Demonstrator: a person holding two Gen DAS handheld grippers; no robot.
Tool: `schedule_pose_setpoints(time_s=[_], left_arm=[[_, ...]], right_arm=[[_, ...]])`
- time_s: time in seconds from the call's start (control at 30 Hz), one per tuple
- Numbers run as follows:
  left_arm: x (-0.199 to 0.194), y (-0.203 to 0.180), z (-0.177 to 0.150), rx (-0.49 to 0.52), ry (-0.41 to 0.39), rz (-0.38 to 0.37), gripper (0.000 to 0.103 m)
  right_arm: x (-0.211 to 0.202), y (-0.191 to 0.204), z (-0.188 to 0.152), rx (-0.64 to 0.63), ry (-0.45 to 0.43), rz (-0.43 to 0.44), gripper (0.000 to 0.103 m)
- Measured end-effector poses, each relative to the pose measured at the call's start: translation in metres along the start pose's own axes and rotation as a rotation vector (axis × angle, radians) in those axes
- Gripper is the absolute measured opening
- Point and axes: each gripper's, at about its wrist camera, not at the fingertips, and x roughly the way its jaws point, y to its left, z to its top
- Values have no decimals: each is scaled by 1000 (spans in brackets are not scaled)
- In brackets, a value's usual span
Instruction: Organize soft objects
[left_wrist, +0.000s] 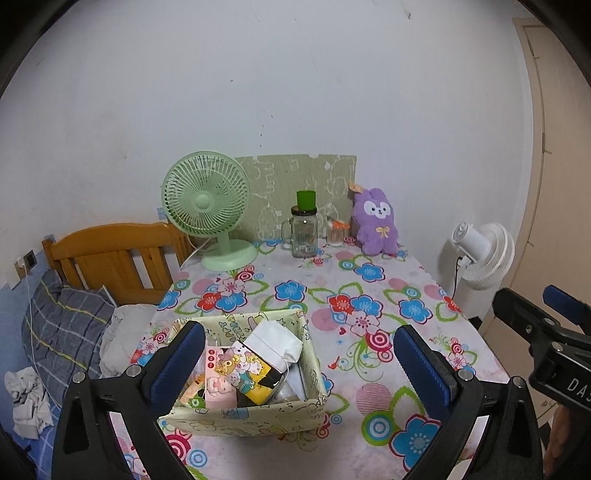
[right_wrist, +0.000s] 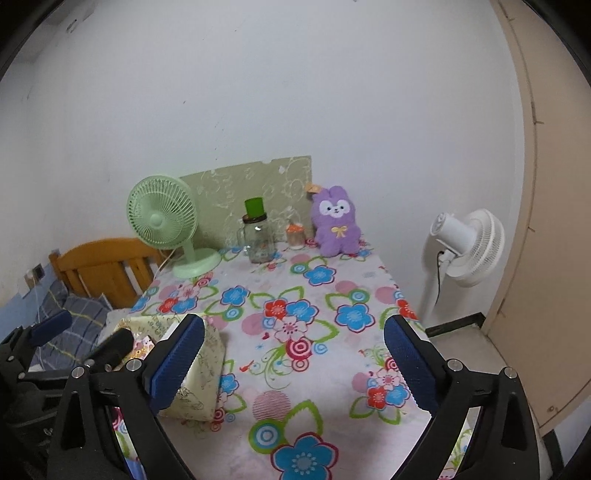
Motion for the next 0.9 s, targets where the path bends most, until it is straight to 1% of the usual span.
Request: schedule_pose_setpoints(time_s=[0.17, 0.37, 0.47, 0.9], left_arm=[[-9, -3, -3, -3, -26, -6, 103], [-14, -4, -6, -9, -34, -25, 103], [-14, -5, -7, -13, -30, -24, 103], [-17, -4, -7, -18, -30, -26, 103]], right_arm=[[-13, -6, -3, 11, -34, -20, 99], [-21, -8, -7, 22, -39, -16, 100], [-23, -9, -7, 27, -46, -10, 103], [-21, -7, -8, 21, -48, -3, 103]])
